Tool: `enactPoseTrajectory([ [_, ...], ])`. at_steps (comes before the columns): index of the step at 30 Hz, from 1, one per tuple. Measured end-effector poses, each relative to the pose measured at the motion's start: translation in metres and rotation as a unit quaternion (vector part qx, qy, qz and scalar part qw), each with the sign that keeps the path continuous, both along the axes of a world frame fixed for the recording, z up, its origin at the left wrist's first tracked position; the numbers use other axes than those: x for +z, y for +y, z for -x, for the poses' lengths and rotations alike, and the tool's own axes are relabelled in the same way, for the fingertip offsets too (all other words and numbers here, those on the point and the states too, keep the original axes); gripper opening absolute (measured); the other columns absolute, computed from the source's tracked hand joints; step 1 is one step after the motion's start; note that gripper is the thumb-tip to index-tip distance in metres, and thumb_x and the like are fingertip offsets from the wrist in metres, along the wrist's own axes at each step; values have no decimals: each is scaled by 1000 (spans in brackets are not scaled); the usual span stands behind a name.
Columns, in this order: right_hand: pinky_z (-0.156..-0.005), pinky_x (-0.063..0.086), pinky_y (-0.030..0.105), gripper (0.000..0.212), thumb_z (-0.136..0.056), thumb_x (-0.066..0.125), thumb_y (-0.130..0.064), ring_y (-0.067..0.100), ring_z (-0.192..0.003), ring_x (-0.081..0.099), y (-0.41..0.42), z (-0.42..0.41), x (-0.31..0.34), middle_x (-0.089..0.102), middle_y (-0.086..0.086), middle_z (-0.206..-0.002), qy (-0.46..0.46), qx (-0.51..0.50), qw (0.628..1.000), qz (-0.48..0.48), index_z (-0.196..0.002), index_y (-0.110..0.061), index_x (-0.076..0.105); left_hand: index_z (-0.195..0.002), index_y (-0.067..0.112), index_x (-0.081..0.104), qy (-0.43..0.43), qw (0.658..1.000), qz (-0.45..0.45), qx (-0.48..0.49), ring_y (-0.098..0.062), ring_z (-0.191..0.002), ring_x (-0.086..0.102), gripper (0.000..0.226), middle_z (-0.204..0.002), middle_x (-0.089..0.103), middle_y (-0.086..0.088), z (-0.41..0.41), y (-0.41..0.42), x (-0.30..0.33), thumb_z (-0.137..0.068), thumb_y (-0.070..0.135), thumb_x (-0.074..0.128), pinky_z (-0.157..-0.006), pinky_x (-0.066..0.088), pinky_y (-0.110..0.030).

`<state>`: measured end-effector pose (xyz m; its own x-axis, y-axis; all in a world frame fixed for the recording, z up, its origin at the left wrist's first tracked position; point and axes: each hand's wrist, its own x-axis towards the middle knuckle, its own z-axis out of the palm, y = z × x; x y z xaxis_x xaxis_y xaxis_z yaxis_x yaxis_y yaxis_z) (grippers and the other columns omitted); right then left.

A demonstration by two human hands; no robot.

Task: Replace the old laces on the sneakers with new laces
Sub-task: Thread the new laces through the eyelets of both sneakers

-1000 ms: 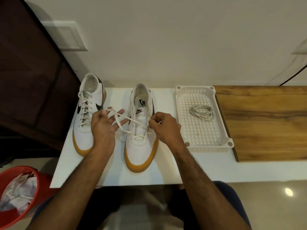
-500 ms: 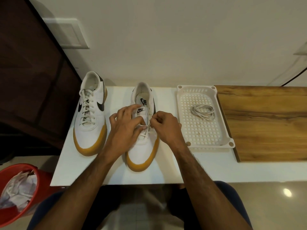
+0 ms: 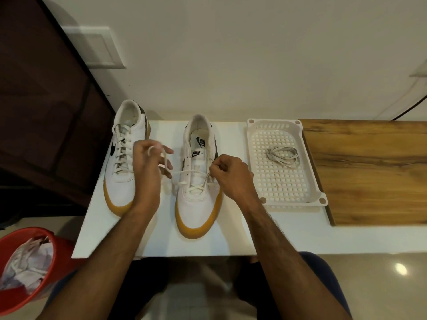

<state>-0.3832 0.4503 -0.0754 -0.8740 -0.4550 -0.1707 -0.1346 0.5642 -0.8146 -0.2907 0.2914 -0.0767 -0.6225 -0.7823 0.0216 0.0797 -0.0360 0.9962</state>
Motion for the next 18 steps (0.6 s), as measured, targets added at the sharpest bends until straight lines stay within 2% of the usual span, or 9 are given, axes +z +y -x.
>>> enactPoseTrajectory([
  [1,-91,51,57,15,-84,56,-35,11,-74,66,0,0,-1,69,-13,-69,-2,1,1000,1,-71,-32,63,-116,15,50,-48,987,143,-59,-8,-62,57,16,-94,66,5,0,2,-1,-103,21,55,-56,46,-25],
  [2,-91,51,57,14,-83,55,-36,11,-74,67,0,0,-1,69,-12,-69,-2,1,1000,1,-72,-31,63,-121,20,52,-91,946,284,-129,-4,-67,56,23,-99,61,10,0,3,-4,-101,25,60,-60,46,-20],
  [3,-91,51,57,15,-82,54,-37,11,-75,67,0,0,0,69,-12,-69,-2,0,1000,3,-72,-31,63,-125,22,54,-125,887,404,-185,-4,-74,56,29,-104,56,11,0,6,-8,-98,28,63,-63,46,-18],
  [4,-91,51,57,16,-80,53,-39,11,-75,67,0,0,0,69,-12,-69,-2,0,1000,3,-73,-30,64,-125,21,57,-145,832,489,-216,-5,-79,55,31,-106,52,10,0,10,-12,-97,30,65,-65,48,-21],
  [5,-90,51,57,18,-78,51,-41,12,-75,66,0,0,0,69,-12,-69,-3,-1,1000,5,-73,-30,64,-121,19,60,-155,797,536,-231,-9,-81,55,30,-107,51,5,1,14,-17,-95,31,66,-65,52,-26],
  [6,-90,51,57,19,-77,50,-42,12,-75,66,-1,0,0,68,-12,-69,-4,-1,1000,5,-73,-30,64,-118,16,62,-162,787,547,-236,-13,-82,56,29,-107,52,2,1,17,-20,-93,31,68,-67,54,-31],
  [10,-90,51,56,15,-83,55,-37,10,-73,65,0,-1,0,67,-13,-68,5,-1,1000,1,-74,-30,63,-111,11,64,-144,822,497,-239,-17,-91,58,17,-109,51,-3,4,16,-24,-96,18,66,-78,52,-26],
  [15,-91,51,56,15,-87,59,-31,10,-73,64,-1,0,-1,65,-14,-67,12,-1,1000,-6,-72,-33,60,-101,7,65,-169,798,524,-245,-20,-89,61,11,-112,54,-8,3,13,-25,-95,16,67,-78,49,-24],
  [18,-91,51,56,15,-86,58,-34,11,-74,65,-1,1,0,67,-14,-69,11,-1,1000,-5,-72,-32,61,-95,10,63,-165,843,468,-205,-16,-90,60,5,-110,57,-4,6,18,-23,-96,14,65,-79,48,-21],
])
